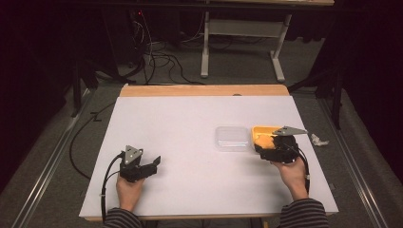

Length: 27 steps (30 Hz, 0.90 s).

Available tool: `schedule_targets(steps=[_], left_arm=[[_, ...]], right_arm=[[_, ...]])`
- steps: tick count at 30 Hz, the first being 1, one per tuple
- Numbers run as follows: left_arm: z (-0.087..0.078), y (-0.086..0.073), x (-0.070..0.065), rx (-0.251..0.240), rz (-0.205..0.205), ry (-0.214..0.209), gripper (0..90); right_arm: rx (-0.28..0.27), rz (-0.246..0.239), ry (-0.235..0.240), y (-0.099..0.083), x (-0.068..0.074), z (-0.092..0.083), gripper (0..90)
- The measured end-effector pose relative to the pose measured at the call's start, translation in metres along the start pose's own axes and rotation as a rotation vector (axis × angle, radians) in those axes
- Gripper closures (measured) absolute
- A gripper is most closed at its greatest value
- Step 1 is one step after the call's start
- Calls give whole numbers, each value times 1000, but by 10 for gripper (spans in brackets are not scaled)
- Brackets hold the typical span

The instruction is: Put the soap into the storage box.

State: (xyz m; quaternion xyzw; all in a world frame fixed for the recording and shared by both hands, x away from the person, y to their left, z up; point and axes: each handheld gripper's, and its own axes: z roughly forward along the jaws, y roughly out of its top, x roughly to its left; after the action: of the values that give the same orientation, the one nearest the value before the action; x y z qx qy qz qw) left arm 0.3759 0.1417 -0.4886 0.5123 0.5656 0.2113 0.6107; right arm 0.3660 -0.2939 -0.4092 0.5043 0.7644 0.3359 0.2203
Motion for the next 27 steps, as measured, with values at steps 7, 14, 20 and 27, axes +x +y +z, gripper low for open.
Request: schedule_targets(steps=[7,14,20,27], left_arm=[[0,0,0,1,0,0,227],[0,0,0,1,0,1,227],[0,0,0,1,0,0,227],[0,0,0,1,0,0,227]], right_arm=[[-4,40,-26,1,-11,4,275],[-1,76,-50,2,-19,11,275],[8,94,-71,3,-25,21,275],[27,113,-107,3,-32,32,275]])
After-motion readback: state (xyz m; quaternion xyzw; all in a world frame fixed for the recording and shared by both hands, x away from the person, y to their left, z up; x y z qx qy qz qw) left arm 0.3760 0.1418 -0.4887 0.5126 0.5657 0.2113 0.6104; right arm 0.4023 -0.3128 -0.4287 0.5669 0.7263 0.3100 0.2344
